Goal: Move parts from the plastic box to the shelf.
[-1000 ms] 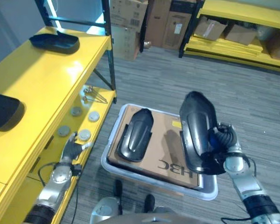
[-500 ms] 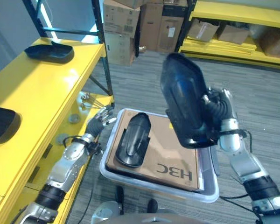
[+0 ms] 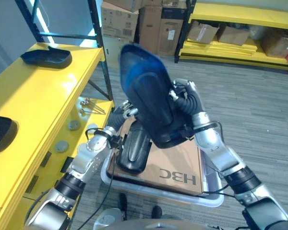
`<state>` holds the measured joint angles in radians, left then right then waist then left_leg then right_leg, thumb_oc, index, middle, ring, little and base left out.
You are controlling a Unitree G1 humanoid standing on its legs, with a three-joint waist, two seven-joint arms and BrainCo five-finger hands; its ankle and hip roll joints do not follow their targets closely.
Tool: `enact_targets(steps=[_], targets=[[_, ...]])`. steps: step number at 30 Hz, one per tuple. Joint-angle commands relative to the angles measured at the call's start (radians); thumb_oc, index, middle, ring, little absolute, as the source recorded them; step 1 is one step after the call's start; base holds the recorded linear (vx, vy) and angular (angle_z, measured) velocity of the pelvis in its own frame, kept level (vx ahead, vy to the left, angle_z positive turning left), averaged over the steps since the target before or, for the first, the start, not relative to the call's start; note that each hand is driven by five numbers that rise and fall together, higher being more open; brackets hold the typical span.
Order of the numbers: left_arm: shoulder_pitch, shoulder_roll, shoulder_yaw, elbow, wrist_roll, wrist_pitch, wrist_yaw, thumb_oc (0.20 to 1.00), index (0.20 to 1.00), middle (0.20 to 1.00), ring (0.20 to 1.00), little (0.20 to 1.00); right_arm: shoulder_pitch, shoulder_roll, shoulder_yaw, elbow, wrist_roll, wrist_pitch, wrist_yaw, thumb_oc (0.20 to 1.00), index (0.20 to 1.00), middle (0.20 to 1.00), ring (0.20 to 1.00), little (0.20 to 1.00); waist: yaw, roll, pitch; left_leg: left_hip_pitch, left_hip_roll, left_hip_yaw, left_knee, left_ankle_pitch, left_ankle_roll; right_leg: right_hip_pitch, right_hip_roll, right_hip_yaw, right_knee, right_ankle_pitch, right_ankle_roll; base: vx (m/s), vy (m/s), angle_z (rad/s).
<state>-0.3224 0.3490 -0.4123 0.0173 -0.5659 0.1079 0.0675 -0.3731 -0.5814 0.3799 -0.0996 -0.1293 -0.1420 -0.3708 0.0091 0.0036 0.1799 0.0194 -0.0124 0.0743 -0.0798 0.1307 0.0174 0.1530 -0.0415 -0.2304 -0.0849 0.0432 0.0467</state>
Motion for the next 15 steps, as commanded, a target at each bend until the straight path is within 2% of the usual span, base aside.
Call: enact_targets(steps=[1,2,3,4,6,9,11,15], targets=[[-0.099,-0.048,-0.05,0.077,-0.018,-0.083,0.031,1.0,1.0,1.0,1.0,1.0,-0.103,0.061,0.07,-0.045,0.064,-0.061,0.044,0.2,0.2,0.2,0.2,0.2,0.019,-0.034,-0.058,0.07,0.066,-0.004,-0.007,-0.127,-0.058,0.011,-0.046,-0.007,0.008,-0.054,0.043,0.0,0.0,0.0],[-0.107,-0.06,-0.054,0.08,-0.034,-0.107,0.035,1.0,1.0,1.0,1.0,1.0,-0.105,0.082,0.088,-0.041,0.067,-0.055,0.045,0.2,0.2,0.2,0.2,0.2,0.019,-0.034,-0.059,0.069,0.065,-0.004,-0.007,-0.128,-0.058,0.01,-0.046,-0.008,0.008,-0.054,0.043,0.0,0.0,0.0],[-0.114,-0.072,-0.058,0.08,-0.054,-0.152,0.043,0.878,0.878,0.878,0.878,0.878,-0.104,0.103,0.104,-0.036,0.071,-0.048,0.049,0.2,0.2,0.2,0.2,0.2,0.02,-0.034,-0.059,0.068,0.064,-0.005,-0.007,-0.128,-0.057,0.009,-0.047,-0.009,0.008,-0.054,0.042,-0.03,-0.004,0.0],[-0.124,-0.086,-0.061,0.069,-0.079,-0.216,0.044,0.2,0.2,0.2,0.2,0.2,-0.099,0.141,0.136,-0.021,0.086,-0.039,0.049,0.2,0.2,0.2,0.2,0.2,0.023,-0.036,-0.059,0.066,0.062,-0.008,-0.007,-0.128,-0.056,0.008,-0.048,-0.01,0.008,-0.053,0.041,-0.03,-0.013,0.0],[-0.128,-0.092,-0.059,0.048,-0.076,-0.246,0.029,0.2,0.2,0.2,0.2,0.2,-0.09,0.162,0.155,-0.015,0.1,-0.039,0.054,0.2,0.2,0.2,0.2,0.2,0.025,-0.037,-0.058,0.064,0.061,-0.011,-0.007,-0.128,-0.055,0.007,-0.047,-0.011,0.008,-0.053,0.039,-0.03,-0.017,0.0],[-0.136,-0.091,-0.073,0.025,-0.083,-0.25,-0.028,0.2,0.2,0.2,0.2,0.2,-0.075,0.185,0.172,-0.011,0.118,-0.051,0.064,0.2,0.2,0.2,0.2,0.2,0.024,-0.038,-0.055,0.064,0.06,-0.012,-0.007,-0.127,-0.055,0.005,-0.047,-0.01,0.009,-0.051,0.038,-0.01,-0.004,0.0],[-0.144,-0.089,-0.09,0.01,-0.058,-0.236,-0.07,0.2,0.2,0.2,0.2,0.2,-0.075,0.199,0.185,-0.006,0.122,-0.06,0.064,0.2,0.2,0.2,0.2,0.2,0.023,-0.037,-0.056,0.064,0.059,-0.012,-0.007,-0.128,-0.054,0.006,-0.047,-0.007,0.008,-0.05,0.038,0.0,0.0,0.0],[-0.158,-0.074,-0.121,0.014,-0.011,-0.221,-0.087,0.2,0.2,0.2,0.2,0.2,-0.081,0.205,0.201,-0.008,0.125,-0.076,0.066,0.2,0.2,0.2,0.2,0.2,0.018,-0.034,-0.057,0.066,0.059,-0.008,-0.007,-0.129,-0.053,0.005,-0.047,0.0,0.007,-0.05,0.038,0.0,0.0,0.0]])
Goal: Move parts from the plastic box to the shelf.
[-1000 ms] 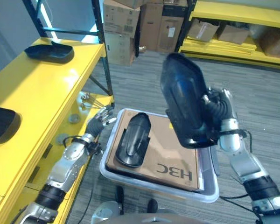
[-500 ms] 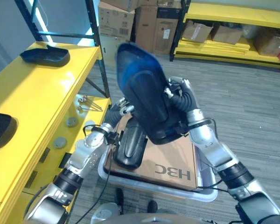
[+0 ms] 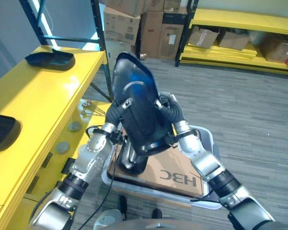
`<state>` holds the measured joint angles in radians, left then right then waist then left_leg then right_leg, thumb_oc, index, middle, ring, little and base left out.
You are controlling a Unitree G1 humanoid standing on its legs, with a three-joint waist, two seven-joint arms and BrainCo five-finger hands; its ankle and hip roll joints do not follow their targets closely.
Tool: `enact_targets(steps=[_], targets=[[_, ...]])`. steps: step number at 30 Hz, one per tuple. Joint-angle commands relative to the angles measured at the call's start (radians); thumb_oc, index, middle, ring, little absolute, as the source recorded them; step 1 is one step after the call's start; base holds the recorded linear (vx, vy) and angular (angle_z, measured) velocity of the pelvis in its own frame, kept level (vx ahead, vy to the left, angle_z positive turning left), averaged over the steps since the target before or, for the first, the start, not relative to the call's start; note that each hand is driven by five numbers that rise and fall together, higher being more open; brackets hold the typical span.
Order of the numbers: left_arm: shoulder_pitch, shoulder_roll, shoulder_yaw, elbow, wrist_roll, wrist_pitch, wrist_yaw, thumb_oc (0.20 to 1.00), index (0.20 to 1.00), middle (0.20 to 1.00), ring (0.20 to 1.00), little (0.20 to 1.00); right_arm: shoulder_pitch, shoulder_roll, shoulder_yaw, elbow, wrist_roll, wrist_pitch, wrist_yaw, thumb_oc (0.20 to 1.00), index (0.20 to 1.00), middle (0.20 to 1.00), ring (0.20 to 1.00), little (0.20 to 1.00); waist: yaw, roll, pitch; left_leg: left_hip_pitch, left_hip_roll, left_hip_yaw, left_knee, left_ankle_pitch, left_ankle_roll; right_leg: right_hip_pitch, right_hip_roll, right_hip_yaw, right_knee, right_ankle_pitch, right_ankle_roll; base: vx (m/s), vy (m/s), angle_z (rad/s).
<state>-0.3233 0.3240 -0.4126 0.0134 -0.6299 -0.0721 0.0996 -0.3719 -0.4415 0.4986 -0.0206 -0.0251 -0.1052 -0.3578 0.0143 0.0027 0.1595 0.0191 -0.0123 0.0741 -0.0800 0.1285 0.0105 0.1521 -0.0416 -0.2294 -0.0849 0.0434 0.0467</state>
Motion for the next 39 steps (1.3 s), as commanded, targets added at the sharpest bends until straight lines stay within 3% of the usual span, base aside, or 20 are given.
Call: enact_targets(steps=[1,6,15,22,29,31,32,33,34,35,36,39], targets=[[-0.158,-0.045,-0.125,0.018,0.066,-0.033,-0.118,0.2,0.2,0.2,0.2,0.2,-0.081,0.066,0.084,-0.091,0.02,-0.114,0.053,0.2,0.2,0.2,0.2,0.2,0.012,-0.032,-0.037,0.066,0.059,-0.007,-0.007,-0.127,-0.045,0.005,-0.047,0.0,0.007,-0.05,0.038,0.0,0.0,0.0],[-0.163,-0.028,-0.147,0.033,0.105,-0.025,-0.123,0.2,0.2,0.2,0.2,0.2,-0.082,0.064,0.088,-0.106,0.034,-0.146,0.068,0.2,0.2,0.2,0.2,0.2,0.012,-0.03,-0.038,0.065,0.056,-0.007,-0.007,-0.128,-0.042,0.004,-0.047,0.002,0.006,-0.049,0.039,0.0,0.0,0.0],[-0.11,0.037,-0.09,-0.016,0.224,-0.099,-0.028,0.2,0.2,0.2,0.2,0.2,-0.043,0.038,0.076,-0.175,0.15,-0.204,0.183,0.2,0.2,0.2,0.2,0.2,0.035,-0.031,-0.035,0.059,0.053,-0.024,-0.007,-0.123,-0.042,0.003,-0.054,-0.014,0.004,-0.047,0.041,-0.01,-0.037,0.01],[0.029,0.108,0.035,-0.129,0.262,-0.161,0.042,0.2,0.2,0.2,0.2,0.2,-0.003,0.022,0.063,-0.243,0.242,-0.255,0.316,0.2,0.2,0.2,0.2,0.2,0.09,-0.022,-0.019,0.051,0.063,-0.065,-0.007,-0.103,-0.053,0.002,-0.05,-0.053,0.004,-0.053,0.027,-0.04,-0.111,0.08],[0.152,0.123,0.157,-0.221,0.286,-0.176,0.094,0.2,0.2,0.2,0.2,0.2,-0.049,0.073,0.101,-0.25,0.298,-0.278,0.433,0.2,0.2,0.2,0.2,0.2,0.167,0.012,0.023,-0.023,0.09,-0.11,-0.007,-0.018,-0.103,0.006,-0.035,-0.107,0.021,-0.073,-0.004,-0.07,-0.076,0.31],[0.208,0.126,0.206,-0.247,0.263,-0.182,0.085,0.2,0.2,0.2,0.2,0.2,-0.043,0.095,0.109,-0.256,0.298,-0.289,0.456,0.2,0.2,0.2,0.2,0.2,0.189,0.023,0.038,-0.058,0.115,-0.069,-0.007,0.023,-0.12,0.02,-0.032,-0.147,0.036,-0.078,-0.007,-0.06,-0.057,0.43],[0.25,0.128,0.24,-0.262,0.237,-0.2,0.055,0.2,0.2,0.2,0.2,0.2,-0.031,0.107,0.111,-0.262,0.296,-0.309,0.461,0.2,0.2,0.2,0.2,0.2,0.196,0.036,0.052,-0.071,0.15,0.014,-0.007,0.079,-0.135,0.034,-0.033,-0.199,0.047,-0.078,-0.003,-0.07,-0.03,0.48],[0.271,0.127,0.255,-0.268,0.225,-0.209,0.028,0.2,0.2,0.2,0.2,0.2,-0.023,0.113,0.111,-0.265,0.286,-0.319,0.454,0.2,0.2,0.2,0.2,0.2,0.193,0.041,0.059,-0.069,0.168,0.061,-0.005,0.106,-0.143,0.041,-0.035,-0.228,0.052,-0.077,-0.001,-0.14,-0.019,0.76],[0.314,0.125,0.282,-0.276,0.23,-0.255,0.012,0.2,0.2,0.2,0.2,0.2,-0.004,0.121,0.11,-0.261,0.289,-0.372,0.476,0.2,0.2,0.2,0.2,0.2,0.192,0.039,0.074,-0.047,0.192,0.14,0.02,0.114,-0.15,0.05,-0.047,-0.278,0.056,-0.069,0.005,-0.21,0.016,2.04],[0.351,0.13,0.304,-0.287,0.234,-0.303,0.011,0.2,0.2,0.2,0.2,0.2,0.004,0.113,0.113,-0.257,0.311,-0.431,0.495,0.2,0.2,0.2,0.2,0.2,0.197,0.016,0.074,-0.02,0.187,0.15,0.093,0.044,-0.141,0.037,-0.068,-0.286,0.058,-0.059,0.011,-0.31,0.083,2.09],[0.368,0.132,0.314,-0.295,0.25,-0.334,0.032,0.2,0.2,0.2,0.2,0.2,0.011,0.108,0.112,-0.257,0.34,-0.458,0.523,0.2,0.2,0.2,0.2,0.2,0.2,0.006,0.071,-0.018,0.183,0.153,0.137,0.016,-0.13,0.028,-0.079,-0.297,0.061,-0.049,0.014,-0.3,0.115,1.69],[0.342,0.141,0.326,-0.321,0.256,-0.336,0.027,0.2,0.2,0.2,0.2,0.2,0.013,0.098,0.107,-0.278,0.335,-0.477,0.508,0.2,0.2,0.2,0.2,0.2,0.178,-0.011,0.053,0.048,0.206,0.233,0.227,-0.022,-0.125,-0.002,-0.109,-0.378,0.064,-0.016,0.017,-0.29,0.195,0.58]])
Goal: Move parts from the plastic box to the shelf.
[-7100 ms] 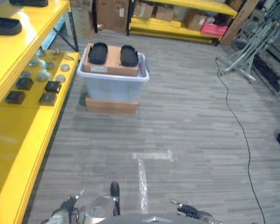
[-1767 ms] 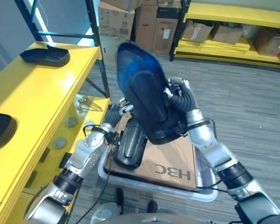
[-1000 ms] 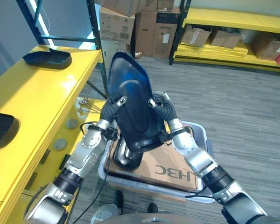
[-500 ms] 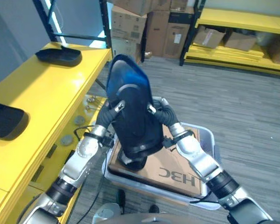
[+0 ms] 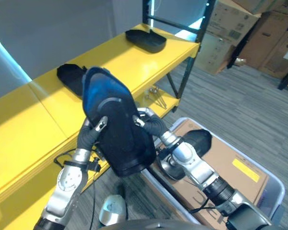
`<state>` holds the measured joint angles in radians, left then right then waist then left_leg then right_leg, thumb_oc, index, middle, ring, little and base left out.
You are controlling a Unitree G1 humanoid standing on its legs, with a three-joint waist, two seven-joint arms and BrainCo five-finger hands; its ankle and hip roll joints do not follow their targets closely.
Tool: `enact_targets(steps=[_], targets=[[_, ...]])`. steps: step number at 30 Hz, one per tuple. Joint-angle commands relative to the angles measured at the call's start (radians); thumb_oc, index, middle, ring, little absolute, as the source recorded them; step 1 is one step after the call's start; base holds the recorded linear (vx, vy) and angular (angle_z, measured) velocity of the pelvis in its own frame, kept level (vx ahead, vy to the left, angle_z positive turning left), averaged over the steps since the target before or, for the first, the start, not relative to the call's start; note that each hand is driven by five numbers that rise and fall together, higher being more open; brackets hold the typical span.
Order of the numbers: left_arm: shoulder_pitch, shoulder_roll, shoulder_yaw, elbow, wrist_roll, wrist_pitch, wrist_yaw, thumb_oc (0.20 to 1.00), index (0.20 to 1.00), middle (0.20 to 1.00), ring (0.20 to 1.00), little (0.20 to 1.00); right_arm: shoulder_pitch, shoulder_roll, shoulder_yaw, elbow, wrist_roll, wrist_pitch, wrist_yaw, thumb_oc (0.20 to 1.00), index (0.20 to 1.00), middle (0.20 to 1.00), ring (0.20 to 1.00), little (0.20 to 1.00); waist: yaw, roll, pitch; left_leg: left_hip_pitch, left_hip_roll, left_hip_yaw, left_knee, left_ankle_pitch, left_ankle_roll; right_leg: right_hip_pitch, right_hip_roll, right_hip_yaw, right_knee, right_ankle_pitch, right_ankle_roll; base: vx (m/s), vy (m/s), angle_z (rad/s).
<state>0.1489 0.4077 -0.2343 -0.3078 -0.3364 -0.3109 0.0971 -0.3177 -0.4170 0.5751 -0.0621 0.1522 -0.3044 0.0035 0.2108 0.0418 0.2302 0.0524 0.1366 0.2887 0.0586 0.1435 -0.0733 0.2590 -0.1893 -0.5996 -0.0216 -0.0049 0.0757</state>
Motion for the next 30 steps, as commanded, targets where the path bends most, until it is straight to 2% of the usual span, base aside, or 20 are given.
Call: enact_targets(steps=[1,3,4,8,9,10,14,15,16,17,19,20,23,24,25,30], targets=[[-0.136,0.058,0.147,-0.002,-0.034,-0.095,0.03,0.2,0.2,0.2,0.2,0.2,-0.04,0.072,0.03,-0.24,0.156,-0.278,0.142,0.2,0.2,0.2,0.2,0.2,-0.024,-0.051,-0.022,0.028,0.064,0.03,0.092,-0.038,-0.045,-0.111,0.036,-0.019,-0.001,0.036,-0.011,-0.2,0.21,1.24],[-0.165,0.063,0.139,-0.002,-0.02,-0.088,0.037,0.2,0.2,0.2,0.2,0.2,-0.039,0.065,0.028,-0.256,0.16,-0.278,0.137,0.2,0.2,0.2,0.2,0.2,-0.045,-0.05,-0.041,0.074,0.085,0.067,0.093,-0.036,-0.061,-0.115,0.028,-0.055,-0.02,0.05,-0.01,-0.24,0.339,1.43],[-0.201,0.069,0.121,0.002,-0.015,-0.076,0.052,0.2,0.2,0.2,0.2,0.2,-0.05,0.051,0.026,-0.269,0.174,-0.276,0.127,0.2,0.2,0.2,0.2,0.2,-0.064,-0.043,-0.067,0.124,0.09,0.094,0.056,-0.046,-0.073,-0.123,0.015,-0.082,-0.047,0.078,0.006,-0.27,0.458,1.59],[-0.225,0.081,0.107,0.001,-0.009,-0.065,0.065,0.2,0.2,0.2,0.2,0.2,-0.059,0.044,0.023,-0.278,0.193,-0.282,0.13,0.2,0.2,0.2,0.2,0.2,-0.074,-0.033,-0.081,0.147,0.06,0.102,-0.034,-0.087,-0.063,-0.135,-0.022,-0.087,-0.052,0.114,0.05,-0.15,0.361,0.84],[-0.227,0.096,0.103,-0.004,-0.018,-0.058,0.059,0.2,0.2,0.2,0.2,0.2,-0.063,0.048,0.018,-0.29,0.192,-0.279,0.126,0.2,0.2,0.2,0.2,0.2,-0.076,-0.031,-0.081,0.154,0.028,0.118,-0.09,-0.142,-0.042,-0.141,-0.068,-0.092,-0.052,0.154,0.091,-0.18,0.508,0.36],[-0.222,0.109,0.104,-0.009,-0.024,-0.052,0.041,0.2,0.2,0.2,0.2,0.2,-0.057,0.054,0.015,-0.308,0.185,-0.271,0.107,0.2,0.2,0.2,0.2,0.2,-0.068,-0.031,-0.079,0.154,-0.001,0.125,-0.125,-0.161,-0.023,-0.141,-0.111,-0.112,-0.053,0.199,0.124,-0.22,0.568,0.62],[-0.215,0.121,0.102,-0.027,-0.03,-0.041,-0.007,0.2,0.2,0.2,0.2,0.2,-0.04,0.07,0.007,-0.334,0.134,-0.268,0.069,0.222,0.222,0.222,0.222,0.222,-0.049,-0.027,-0.074,0.129,-0.053,0.102,-0.143,-0.184,0.004,-0.148,-0.156,-0.129,-0.055,0.249,0.162,-0.13,0.312,0.27],[-0.217,0.122,0.092,-0.032,-0.025,-0.034,-0.02,0.2,0.2,0.2,0.2,0.2,-0.031,0.076,0.007,-0.345,0.097,-0.253,0.041,0.699,0.699,0.699,0.699,0.699,-0.052,-0.025,-0.072,0.115,-0.071,0.084,-0.146,-0.193,0.018,-0.158,-0.166,-0.112,-0.054,0.259,0.167,-0.13,0.316,0.26],[-0.224,0.124,0.077,-0.032,-0.022,-0.028,-0.025,0.2,0.2,0.2,0.2,0.2,-0.019,0.078,0.007,-0.355,0.066,-0.241,0.011,1.0,1.0,1.0,1.0,1.0,-0.062,-0.023,-0.069,0.107,-0.084,0.057,-0.146,-0.202,0.031,-0.175,-0.166,-0.075,-0.051,0.261,0.167,-0.11,0.331,0.58],[-0.235,0.129,0.062,-0.028,-0.013,-0.019,-0.025,0.2,0.2,0.2,0.2,0.2,-0.004,0.079,0.003,-0.353,0.056,-0.229,-0.01,1.0,1.0,1.0,1.0,1.0,-0.081,-0.023,-0.065,0.104,-0.099,0.024,-0.146,-0.214,0.05,-0.201,-0.162,-0.013,-0.031,0.256,0.161,-0.06,0.282,0.85],[-0.245,0.136,0.047,-0.01,-0.008,-0.024,-0.017,0.2,0.2,0.2,0.2,0.2,0.018,0.071,-0.011,-0.357,0.053,-0.227,-0.031,1.0,1.0,1.0,1.0,1.0,-0.106,-0.021,-0.063,0.093,-0.106,-0.014,-0.146,-0.213,0.071,-0.232,-0.119,0.077,0.042,0.188,0.136,-0.07,0.179,0.93],[-0.247,0.138,0.043,0.0,0.002,-0.033,-0.009,0.2,0.2,0.2,0.2,0.2,0.046,0.054,-0.033,-0.371,0.057,-0.232,-0.041,1.0,1.0,1.0,1.0,1.0,-0.126,-0.02,-0.061,0.072,-0.107,-0.026,-0.146,-0.184,0.083,-0.256,-0.07,0.124,0.084,0.138,0.099,-0.11,0.095,0.99],[-0.242,0.136,0.041,0.013,0.014,-0.049,0.021,0.2,0.2,0.2,0.2,0.2,0.11,0.0,-0.099,-0.382,0.056,-0.235,-0.114,1.0,1.0,1.0,1.0,1.0,-0.18,-0.021,-0.061,0.037,-0.124,-0.099,-0.146,-0.159,0.099,-0.261,0.089,0.28,0.128,0.012,0.046,-0.06,0.064,0.77],[-0.237,0.133,0.044,0.013,0.022,-0.054,0.026,0.2,0.2,0.2,0.2,0.2,0.125,-0.008,-0.115,-0.383,0.053,-0.238,-0.133,1.0,1.0,1.0,1.0,1.0,-0.19,-0.024,-0.061,0.031,-0.132,-0.116,-0.146,-0.157,0.101,-0.253,0.113,0.311,0.115,0.004,0.034,0.02,0.01,0.91],[-0.217,0.124,0.063,0.013,0.036,-0.066,0.04,0.2,0.2,0.2,0.2,0.2,0.174,-0.025,-0.162,-0.379,0.058,-0.245,-0.156,1.0,1.0,1.0,1.0,1.0,-0.209,-0.034,-0.069,0.018,-0.155,-0.148,-0.146,-0.151,0.101,-0.237,0.143,0.374,0.065,0.017,0.022,0.03,0.004,0.83],[-0.176,0.099,0.139,0.031,0.073,-0.07,0.114,0.2,0.2,0.2,0.2,0.2,0.252,-0.017,-0.257,-0.301,0.078,-0.257,-0.183,1.0,1.0,1.0,1.0,1.0,-0.228,-0.039,-0.078,0.014,-0.175,-0.165,-0.146,-0.148,0.09,-0.189,0.158,0.432,-0.044,0.051,0.012,0.03,-0.006,0.23]])
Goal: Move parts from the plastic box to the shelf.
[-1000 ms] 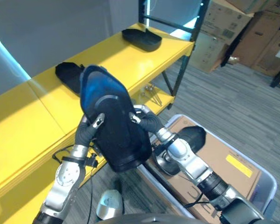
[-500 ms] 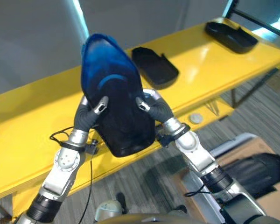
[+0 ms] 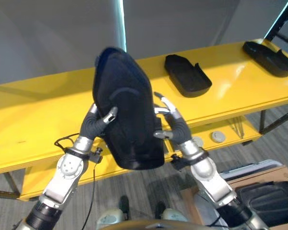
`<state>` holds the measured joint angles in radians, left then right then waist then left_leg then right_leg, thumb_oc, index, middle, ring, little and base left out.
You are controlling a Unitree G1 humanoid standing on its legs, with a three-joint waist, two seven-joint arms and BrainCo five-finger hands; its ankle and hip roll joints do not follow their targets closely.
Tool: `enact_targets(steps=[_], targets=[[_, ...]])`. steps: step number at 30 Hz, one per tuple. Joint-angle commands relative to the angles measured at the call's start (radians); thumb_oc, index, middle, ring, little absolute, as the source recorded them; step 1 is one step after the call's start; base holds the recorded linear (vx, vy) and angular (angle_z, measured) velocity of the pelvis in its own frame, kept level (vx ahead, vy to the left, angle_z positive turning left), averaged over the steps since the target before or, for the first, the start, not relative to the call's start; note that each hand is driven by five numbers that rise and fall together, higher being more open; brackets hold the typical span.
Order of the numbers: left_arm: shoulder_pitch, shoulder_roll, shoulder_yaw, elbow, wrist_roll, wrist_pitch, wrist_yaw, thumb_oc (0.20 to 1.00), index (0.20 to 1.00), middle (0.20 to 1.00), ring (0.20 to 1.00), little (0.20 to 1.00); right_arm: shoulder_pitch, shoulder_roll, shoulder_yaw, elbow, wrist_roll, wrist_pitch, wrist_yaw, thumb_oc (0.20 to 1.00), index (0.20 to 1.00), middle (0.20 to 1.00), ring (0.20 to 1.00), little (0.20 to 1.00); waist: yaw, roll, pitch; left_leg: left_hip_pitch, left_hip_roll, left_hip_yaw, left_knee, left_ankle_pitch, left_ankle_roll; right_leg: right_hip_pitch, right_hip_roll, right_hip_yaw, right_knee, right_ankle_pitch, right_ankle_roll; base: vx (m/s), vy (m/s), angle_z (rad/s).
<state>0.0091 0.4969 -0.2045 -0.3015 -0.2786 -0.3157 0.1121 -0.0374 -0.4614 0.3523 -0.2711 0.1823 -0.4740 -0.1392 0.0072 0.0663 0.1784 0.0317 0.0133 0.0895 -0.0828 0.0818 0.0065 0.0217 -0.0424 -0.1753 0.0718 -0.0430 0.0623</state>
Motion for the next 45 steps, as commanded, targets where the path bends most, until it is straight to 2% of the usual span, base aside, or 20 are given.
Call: enact_targets(steps=[1,5,10,13,14,17,19,23,26,29,31,32,36,39,45], targets=[[-0.031,0.007,0.116,0.025,0.019,-0.067,0.103,0.2,0.2,0.2,0.2,0.2,-0.023,0.029,-0.041,-0.087,0.045,-0.085,-0.033,1.0,1.0,1.0,1.0,1.0,-0.026,-0.062,-0.026,0.034,-0.051,0.034,-0.004,-0.087,0.009,0.051,0.012,0.012,-0.143,0.089,0.026,-0.02,0.005,-0.15],[0.025,0.002,0.185,0.03,0.049,-0.078,0.139,0.2,0.2,0.2,0.2,0.2,0.035,0.033,-0.083,-0.058,0.019,-0.052,0.017,1.0,1.0,1.0,1.0,1.0,-0.038,-0.054,-0.026,0.031,-0.052,0.035,-0.004,-0.09,0.001,0.057,0.012,0.034,-0.159,0.084,0.024,-0.01,0.007,-0.07],[0.076,0.001,0.245,0.038,0.079,-0.102,0.168,0.2,0.2,0.2,0.2,0.2,0.096,0.03,-0.12,0.005,0.074,-0.024,0.048,1.0,1.0,1.0,1.0,1.0,-0.043,-0.055,-0.031,0.036,-0.05,0.038,-0.004,-0.093,-0.006,0.062,0.011,0.036,-0.159,0.076,0.026,0.0,-0.005,0.03],[0.091,0.005,0.271,0.051,0.08,-0.105,0.175,0.2,0.2,0.2,0.2,0.2,0.118,0.029,-0.12,0.079,0.094,0.001,0.091,1.0,1.0,1.0,1.0,1.0,-0.043,-0.056,-0.029,0.038,-0.048,0.043,-0.004,-0.094,-0.01,0.063,0.011,0.028,-0.159,0.071,0.025,0.0,-0.001,0.01],[0.096,0.006,0.278,0.056,0.076,-0.104,0.176,0.2,0.2,0.2,0.2,0.2,0.125,0.027,-0.117,0.107,0.107,0.028,0.127,1.0,1.0,1.0,1.0,1.0,-0.044,-0.056,-0.029,0.038,-0.048,0.046,-0.004,-0.095,-0.011,0.064,0.011,0.025,-0.159,0.069,0.025,0.0,0.0,0.0],[0.103,0.003,0.293,0.074,0.035,-0.095,0.129,0.2,0.2,0.2,0.2,0.2,0.144,0.026,-0.096,0.217,0.096,0.074,0.181,1.0,1.0,1.0,1.0,1.0,-0.046,-0.057,-0.028,0.04,-0.048,0.046,-0.004,-0.097,-0.013,0.068,0.009,0.023,-0.159,0.063,0.024,0.0,0.0,0.0],[0.099,0.003,0.296,0.097,-0.007,-0.084,0.081,0.2,0.2,0.2,0.2,0.2,0.152,0.022,-0.078,0.308,0.088,0.066,0.211,1.0,1.0,1.0,1.0,1.0,-0.047,-0.057,-0.025,0.04,-0.047,0.046,-0.004,-0.096,-0.014,0.07,0.008,0.021,-0.159,0.063,0.023,0.03,-0.004,0.03],[0.054,0.029,0.291,0.151,-0.088,-0.029,0.005,0.2,0.2,0.2,0.2,0.2,0.172,0.019,-0.045,0.505,0.035,0.092,0.316,1.0,1.0,1.0,1.0,1.0,-0.057,-0.057,-0.019,0.043,-0.046,0.045,-0.004,-0.096,-0.017,0.074,0.001,0.02,-0.159,0.063,0.025,0.06,-0.006,0.03],[0.006,0.043,0.293,0.183,-0.129,0.023,-0.027,0.2,0.2,0.2,0.2,0.2,0.168,0.021,-0.026,0.597,0.011,0.091,0.351,1.0,1.0,1.0,1.0,1.0,-0.061,-0.055,-0.017,0.041,-0.047,0.04,-0.004,-0.094,-0.019,0.074,-0.003,0.021,-0.159,0.065,0.029,0.06,-0.013,0.0],[-0.069,0.055,0.273,0.236,-0.202,0.064,-0.045,0.2,0.2,0.2,0.2,0.2,0.16,0.029,0.008,0.683,-0.004,0.129,0.397,1.0,1.0,1.0,1.0,1.0,-0.068,-0.055,-0.013,0.039,-0.046,0.035,-0.004,-0.09,-0.023,0.071,-0.005,0.018,-0.159,0.067,0.033,0.1,-0.03,0.02],[-0.101,0.055,0.264,0.263,-0.208,0.043,-0.041,0.2,0.2,0.2,0.2,0.2,0.157,0.034,0.021,0.714,-0.015,0.134,0.401,1.0,1.0,1.0,1.0,1.0,-0.072,-0.053,-0.01,0.038,-0.047,0.035,-0.004,-0.089,-0.024,0.069,-0.006,0.017,-0.159,0.067,0.034,0.1,-0.019,0.03],[-0.127,0.056,0.263,0.277,-0.196,0.061,-0.014,0.2,0.2,0.2,0.2,0.2,0.155,0.04,0.03,0.744,-0.021,0.157,0.403,1.0,1.0,1.0,1.0,1.0,-0.073,-0.052,-0.009,0.035,-0.049,0.034,-0.004,-0.087,-0.025,0.067,-0.006,0.018,-0.159,0.067,0.035,0.07,-0.016,0.02],[-0.189,0.061,0.259,0.325,-0.245,0.085,-0.017,0.2,0.2,0.2,0.2,0.2,0.141,0.055,0.045,0.83,-0.031,0.177,0.408,1.0,1.0,1.0,1.0,1.0,-0.073,-0.048,-0.001,0.019,-0.048,0.034,-0.004,-0.084,-0.026,0.049,-0.008,0.019,-0.159,0.07,0.037,0.01,-0.003,0.02],[-0.285,0.091,0.247,0.445,-0.347,0.121,-0.021,0.2,0.2,0.2,0.2,0.2,0.082,0.034,0.074,0.904,-0.045,0.203,0.41,1.0,1.0,1.0,1.0,1.0,-0.079,-0.027,0.038,-0.019,-0.049,0.033,-0.004,-0.069,-0.032,0.01,-0.01,0.03,-0.159,0.076,0.031,-0.07,0.044,0.06],[-0.437,0.179,0.224,0.645,-0.424,0.196,-0.058,0.2,0.2,0.2,0.2,0.2,0.006,-0.005,0.093,0.955,-0.026,0.244,0.388,1.0,1.0,1.0,1.0,1.0,-0.104,-0.001,0.114,-0.061,-0.045,0.038,-0.004,-0.047,-0.038,-0.036,-0.005,0.054,-0.159,0.09,0.023,-0.08,0.042,0.01]])
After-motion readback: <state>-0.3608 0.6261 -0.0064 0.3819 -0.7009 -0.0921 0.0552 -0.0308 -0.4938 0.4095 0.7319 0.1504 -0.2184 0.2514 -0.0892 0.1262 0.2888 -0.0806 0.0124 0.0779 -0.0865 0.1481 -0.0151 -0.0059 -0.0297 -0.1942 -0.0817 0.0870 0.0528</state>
